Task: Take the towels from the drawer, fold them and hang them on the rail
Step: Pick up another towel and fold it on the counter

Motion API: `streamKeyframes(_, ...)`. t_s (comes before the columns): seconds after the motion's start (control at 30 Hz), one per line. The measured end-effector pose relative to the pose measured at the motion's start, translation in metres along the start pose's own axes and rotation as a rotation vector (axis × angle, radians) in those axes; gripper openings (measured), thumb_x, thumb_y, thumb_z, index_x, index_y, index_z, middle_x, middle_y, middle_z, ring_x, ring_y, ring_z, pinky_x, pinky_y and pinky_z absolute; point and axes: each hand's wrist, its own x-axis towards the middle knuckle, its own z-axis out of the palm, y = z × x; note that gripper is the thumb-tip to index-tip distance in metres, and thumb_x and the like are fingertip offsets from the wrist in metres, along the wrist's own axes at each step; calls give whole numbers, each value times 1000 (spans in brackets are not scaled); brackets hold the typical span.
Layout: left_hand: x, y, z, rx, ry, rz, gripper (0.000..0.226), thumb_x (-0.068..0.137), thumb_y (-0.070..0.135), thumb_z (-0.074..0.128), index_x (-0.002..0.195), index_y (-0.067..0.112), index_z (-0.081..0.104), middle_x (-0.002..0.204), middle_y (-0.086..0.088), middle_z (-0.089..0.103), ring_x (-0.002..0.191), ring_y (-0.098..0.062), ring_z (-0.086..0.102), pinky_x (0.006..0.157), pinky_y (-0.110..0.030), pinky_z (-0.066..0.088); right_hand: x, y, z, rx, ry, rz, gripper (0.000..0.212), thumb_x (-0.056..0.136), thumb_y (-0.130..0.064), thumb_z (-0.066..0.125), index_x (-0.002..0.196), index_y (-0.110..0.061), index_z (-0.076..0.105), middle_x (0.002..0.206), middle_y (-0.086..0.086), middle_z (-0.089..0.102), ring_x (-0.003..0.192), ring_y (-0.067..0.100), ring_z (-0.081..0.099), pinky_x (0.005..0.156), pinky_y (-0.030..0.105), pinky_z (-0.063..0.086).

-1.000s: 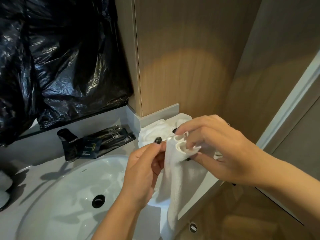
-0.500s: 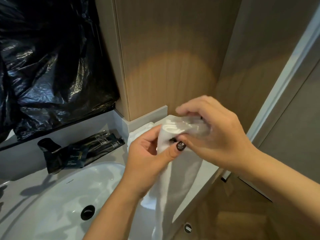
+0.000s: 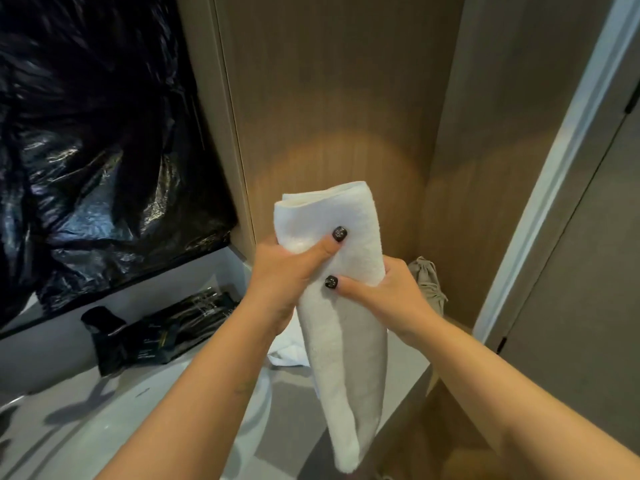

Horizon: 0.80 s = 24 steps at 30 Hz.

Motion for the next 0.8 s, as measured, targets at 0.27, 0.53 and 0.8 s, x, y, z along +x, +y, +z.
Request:
streamKeyframes(0.27, 33, 30, -4, -121, 224, 76, 14, 79, 20, 83, 89, 19, 72, 85, 1, 78, 78, -16, 75, 60, -27, 59, -18, 74, 22, -107, 0, 187, 59, 47, -50, 89, 100, -37, 66, 98, -25, 72, 93, -4, 67, 79, 18, 55)
streamKeyframes(0.53, 63, 42, -16, -191, 249, 17, 36, 77, 24, 84, 108, 15, 69, 90, -3, 78, 80, -21, 76, 59, -34, 59, -44, 136, 14, -166, 51, 381, 60, 48, -63, 82, 97, -38, 61, 88, -35, 67, 84, -11, 63, 59, 6, 49)
streamKeyframes(0.8, 85, 32, 21, -76, 188, -61, 33, 73, 33, 86, 99, 27, 67, 78, 6, 76, 76, -16, 75, 62, -37, 61, -58, 143, -20, -171, 98, 407, 51, 61, -52, 86, 100, -25, 69, 99, -5, 74, 96, 16, 69, 87, 41, 58)
